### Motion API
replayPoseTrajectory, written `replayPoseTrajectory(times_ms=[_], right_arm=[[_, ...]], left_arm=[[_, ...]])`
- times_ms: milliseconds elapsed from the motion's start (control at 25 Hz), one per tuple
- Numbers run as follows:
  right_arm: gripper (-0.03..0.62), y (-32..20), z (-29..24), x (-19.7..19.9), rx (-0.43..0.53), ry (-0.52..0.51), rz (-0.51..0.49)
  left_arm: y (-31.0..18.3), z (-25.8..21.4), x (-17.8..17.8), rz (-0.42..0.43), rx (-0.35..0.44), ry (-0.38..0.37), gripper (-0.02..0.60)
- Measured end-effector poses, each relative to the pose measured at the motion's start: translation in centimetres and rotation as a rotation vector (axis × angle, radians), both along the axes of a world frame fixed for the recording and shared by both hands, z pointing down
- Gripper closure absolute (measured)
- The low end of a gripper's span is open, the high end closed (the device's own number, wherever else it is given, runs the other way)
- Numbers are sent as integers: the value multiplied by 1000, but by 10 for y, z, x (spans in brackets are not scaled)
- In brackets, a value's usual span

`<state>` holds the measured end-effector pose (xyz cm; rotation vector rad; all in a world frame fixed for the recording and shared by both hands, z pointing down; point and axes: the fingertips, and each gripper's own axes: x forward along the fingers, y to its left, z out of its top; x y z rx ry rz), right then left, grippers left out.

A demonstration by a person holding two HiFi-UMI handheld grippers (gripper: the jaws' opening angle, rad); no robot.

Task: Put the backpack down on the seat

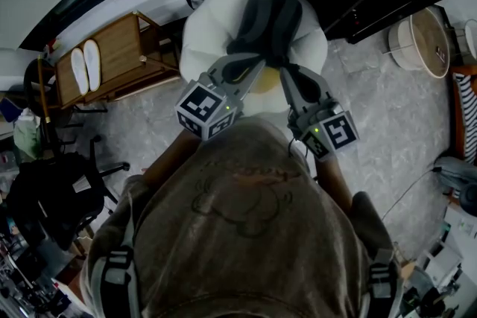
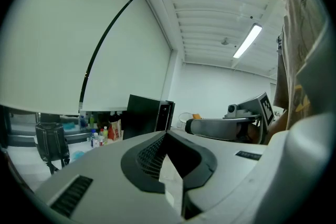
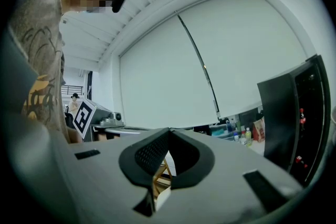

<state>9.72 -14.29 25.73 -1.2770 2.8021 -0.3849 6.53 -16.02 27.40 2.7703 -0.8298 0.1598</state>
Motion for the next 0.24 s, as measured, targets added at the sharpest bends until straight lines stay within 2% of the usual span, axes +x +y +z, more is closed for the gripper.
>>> replayPoseTrajectory(times_ms=[240], right_arm=[[595,-2,2,0,-8,-5,6]], left_arm=[[-2,6,-4,-8,-25,-12,582]])
